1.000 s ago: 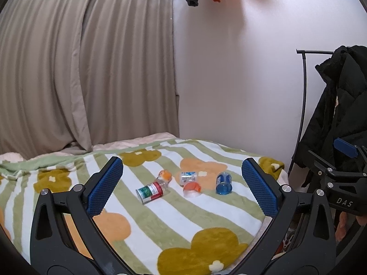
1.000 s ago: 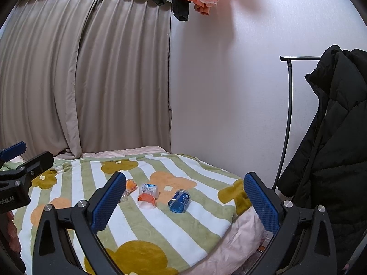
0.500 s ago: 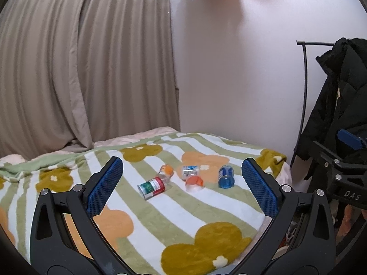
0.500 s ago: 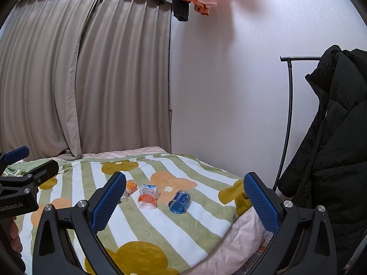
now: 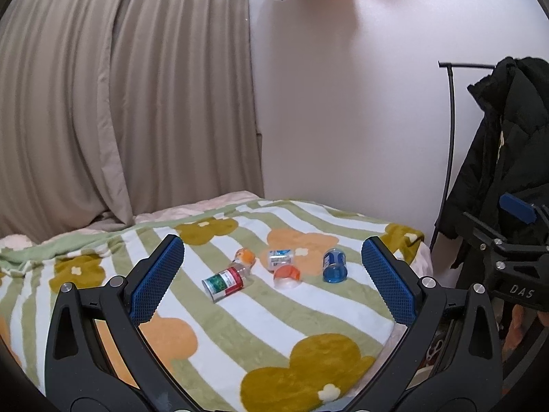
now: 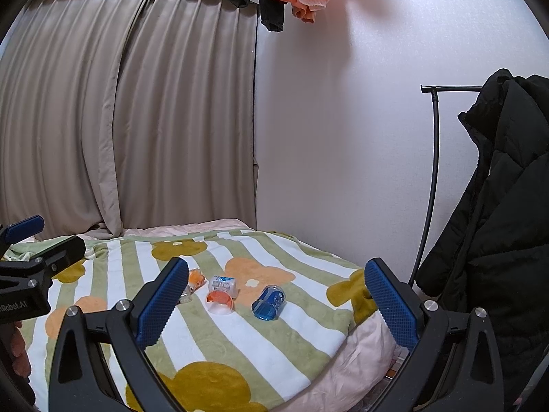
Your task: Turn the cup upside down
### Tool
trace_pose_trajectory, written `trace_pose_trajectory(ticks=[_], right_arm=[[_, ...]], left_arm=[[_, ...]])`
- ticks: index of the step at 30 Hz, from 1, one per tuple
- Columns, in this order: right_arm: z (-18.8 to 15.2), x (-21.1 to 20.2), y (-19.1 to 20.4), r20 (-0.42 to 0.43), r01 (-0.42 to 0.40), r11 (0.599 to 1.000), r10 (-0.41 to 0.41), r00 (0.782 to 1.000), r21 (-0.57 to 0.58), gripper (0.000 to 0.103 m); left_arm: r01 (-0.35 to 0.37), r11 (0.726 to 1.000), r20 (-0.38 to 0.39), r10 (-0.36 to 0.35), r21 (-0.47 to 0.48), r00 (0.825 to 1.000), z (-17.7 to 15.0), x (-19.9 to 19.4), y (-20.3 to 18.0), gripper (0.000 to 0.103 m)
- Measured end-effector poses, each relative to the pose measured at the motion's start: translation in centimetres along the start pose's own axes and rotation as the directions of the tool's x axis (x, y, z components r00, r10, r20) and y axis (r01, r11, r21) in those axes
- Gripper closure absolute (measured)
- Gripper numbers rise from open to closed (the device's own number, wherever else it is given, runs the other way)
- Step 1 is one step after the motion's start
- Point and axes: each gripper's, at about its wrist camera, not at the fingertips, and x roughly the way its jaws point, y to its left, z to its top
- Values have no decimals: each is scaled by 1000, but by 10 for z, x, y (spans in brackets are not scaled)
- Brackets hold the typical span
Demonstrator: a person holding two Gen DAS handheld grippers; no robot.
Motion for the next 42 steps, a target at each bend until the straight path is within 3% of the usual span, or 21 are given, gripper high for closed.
trace_pose_trajectory(ticks=[8,12,15,19,23,27,36,38,39,42], right_arm=[[-8,22,-3,-41,-13,1000,13,999,6,1],[-9,42,-4,-72,-22,1000,22,997,8,1],[-10,59,-8,-92,-30,1000,31,995,9,1],[-13,83,-11,-115,-23,999,25,993,22,0],[-27,114,-14,-155,-10,999,18,988,47,0],[-45,140,-13,-210,-8,998,22,977,67,1],[-74,183,-2,-286,-11,999,21,958,35,0],[-78,188,0,-294,-14,999,22,956,30,1],[-81,190,2,-299,-16,1000,24,954,27,1],[-85,195,8,-306,-27,1000,27,952,6,1]], left_arm=[[-4,996,-70,11,92,998,0,58,19,0],[77,982,-148,-52,170,988,3,108,33,0],[172,949,-261,-102,263,960,4,161,42,0],[284,909,-438,-132,304,889,-15,240,58,0],[335,894,-552,-126,297,824,-49,309,76,0],[366,892,-619,-133,266,774,-82,360,89,0],[432,874,-726,-147,223,672,-123,429,102,0],[450,870,-749,-159,201,643,-130,441,106,1],[465,865,-766,-169,186,620,-133,446,107,2],[488,855,-795,-168,178,584,-141,453,109,5]])
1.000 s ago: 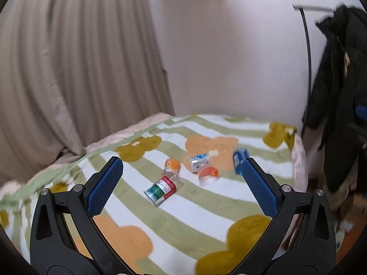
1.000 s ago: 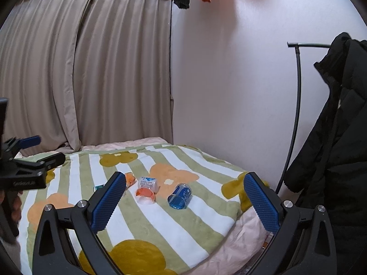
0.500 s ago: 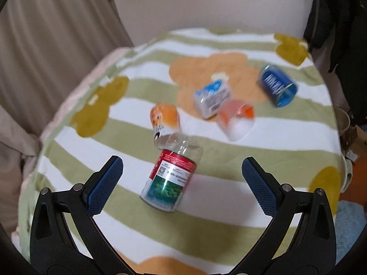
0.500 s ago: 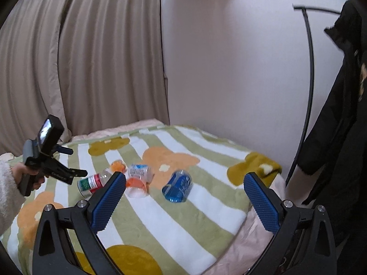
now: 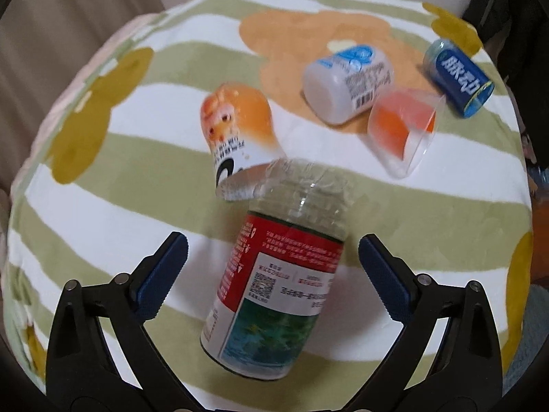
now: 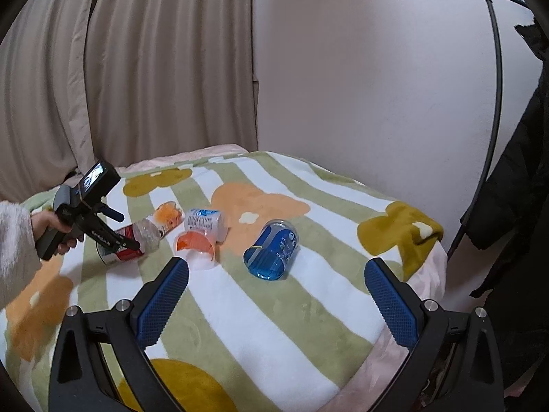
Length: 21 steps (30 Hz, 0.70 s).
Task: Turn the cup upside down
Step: 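Move the left tool to the lying red-labelled bottle and close on it, then lift the red-labelled bottle off the blanket with the left tool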
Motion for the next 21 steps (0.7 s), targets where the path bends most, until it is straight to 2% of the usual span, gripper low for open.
trace_pose_trajectory(ticks=[1,4,8,14,21], right_arm=[[-1,1,1,-2,-3,1000,3,1000,-7,1],[-2,4,6,-5,-9,1000,9,1000,-20,1],[-3,5,10,-10,-19,1000,19,1000,-19,1],[0,2,10,0,-23,1000,23,1000,-12,1],[8,-17,11,35,-41,999,41,999,5,1]], left_arm=[[8,1000,-8,-8,6,1000,0,2,0,5],[25,999,-42,-24,24,999,-1,9,-1,19],[26,998,-86,-21,55,996,-2,17,-9,40],[1,998,-80,4,66,997,-1,4,-15,42],[-23,994,-34,27,102,999,5,-52,-41,43]])
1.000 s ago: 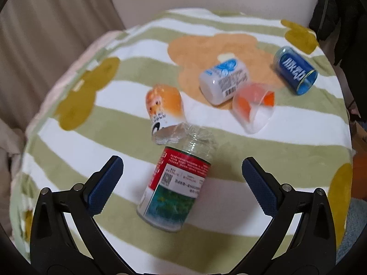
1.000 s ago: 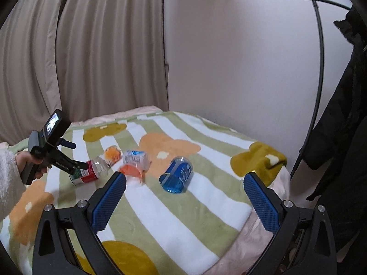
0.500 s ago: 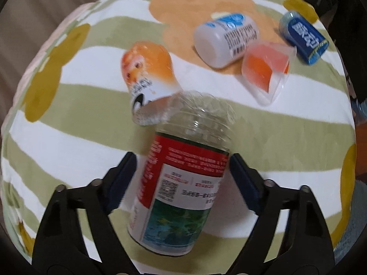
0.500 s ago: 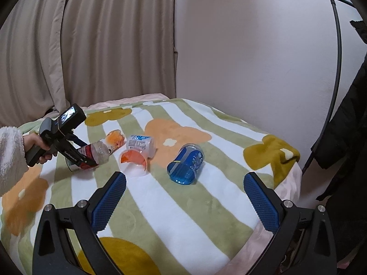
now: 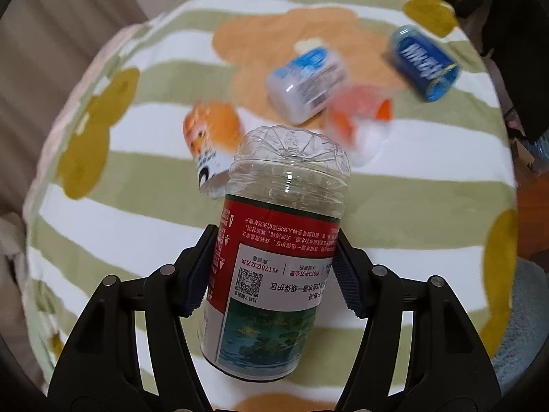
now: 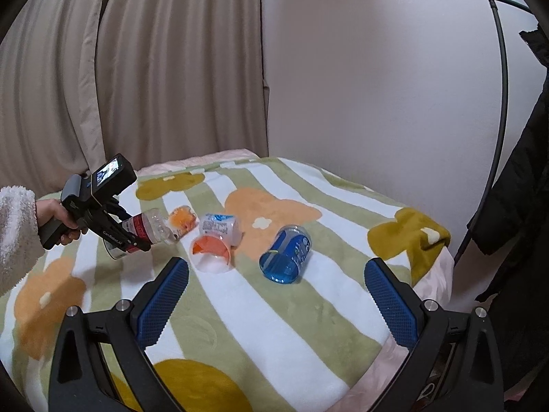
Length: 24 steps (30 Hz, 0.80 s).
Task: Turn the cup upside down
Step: 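Lift the red-labelled bottle off the blanket with the left tool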
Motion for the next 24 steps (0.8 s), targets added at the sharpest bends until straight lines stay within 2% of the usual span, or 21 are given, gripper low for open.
trace_pose_trajectory(ticks=[7,11,18,24], right_arm=[[12,-41,-4,77,-35,998,30,997,55,0],[13,-62,-10,96,-55,994,46,994,95,0],[19,-96,-26,134,-43,995,32,990,85,0],[14,-107,-40,134,-16,996,4,991,92,0]], left_arm=[[28,997,69,-33,75,997,9,-68,-76,43],[86,991,72,-94,103,993,11,-80,-131,43],[98,980,-29,-94,175,995,6,-36,-192,43],[128,981,-91,-115,148,989,4,1,-202,43]])
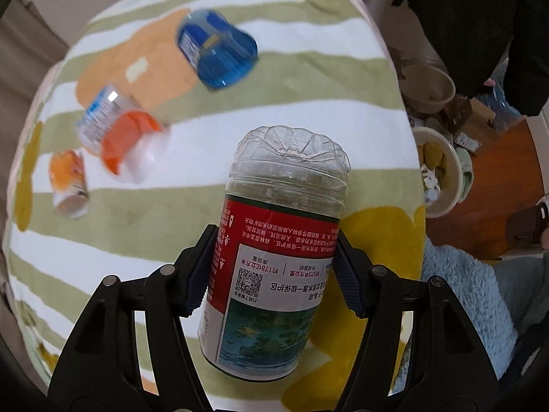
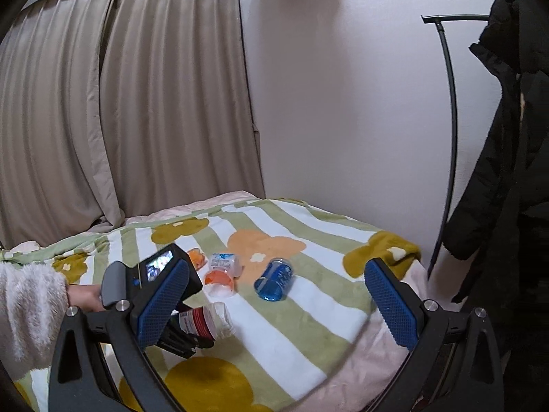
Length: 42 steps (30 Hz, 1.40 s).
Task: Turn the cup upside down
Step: 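Lift the red-labelled bottle off the blanket with the left tool, then set the bottle down standing and open the left tool, then bring the right tool to the standing bottle and close around it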
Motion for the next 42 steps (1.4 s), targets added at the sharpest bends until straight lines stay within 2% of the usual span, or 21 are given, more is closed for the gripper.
trace_pose_trajectory(ticks=[6,12,13,15,17,22,25,27,29,31,32,34,35,37,38,42], right_arm=[[-5,-2,-9,-14,24,1000,-24,1000,1,0],[-6,-5,-14,-12,38,999,-37,999,8,0],[-6,-6,-15,-12,38,999,-38,999,10,0],[-6,-6,-15,-12,41,999,-40,999,9,0],[-5,-7,-15,-11,39,999,-39,999,9,0],[-3,-10,-15,-10,29,1000,-29,1000,10,0],[5,-12,-12,-15,19,1000,-19,1000,6,0],[17,-10,-10,-39,-2,1000,3,999,20,0],[28,-1,-8,-99,-33,997,40,994,68,0],[34,19,-6,-205,-67,983,102,973,172,0],[34,36,-6,-268,-92,963,161,950,254,0],[25,61,-2,-337,-109,920,246,909,376,0],[14,81,1,-386,-89,885,288,877,457,0],[-8,111,8,-449,-28,820,341,826,572,0],[-20,125,12,-471,17,785,354,808,620,0],[-53,167,32,-538,174,693,351,767,700,0]], left_arm=[[7,1000,-35,-7,-4,999,-2,20,-3,43],[-6,1000,-34,5,-19,999,0,22,0,39],[-20,1000,-33,19,-16,999,0,21,-1,37],[-45,999,-29,45,-14,999,0,19,-3,12],[-45,999,-2,45,-27,999,-1,11,-3,5],[-36,995,41,40,-90,998,-6,-18,2,5],[-46,992,91,57,-120,994,-22,-50,5,5],[-57,989,127,74,-134,989,-35,-70,4,5],[-63,987,160,87,-150,983,-49,-90,3,5],[-71,985,178,100,-160,979,-61,-103,3,5],[-78,983,186,109,-164,977,-68,-108,3,5],[-88,982,195,121,-168,973,-81,-115,3,5],[-93,981,200,126,-170,972,-88,-119,3,5],[-94,980,207,130,-176,970,-100,-121,4,5],[-91,980,209,128,-180,969,-105,-122,6,5],[-77,976,211,121,-205,970,-128,-121,17,5]])
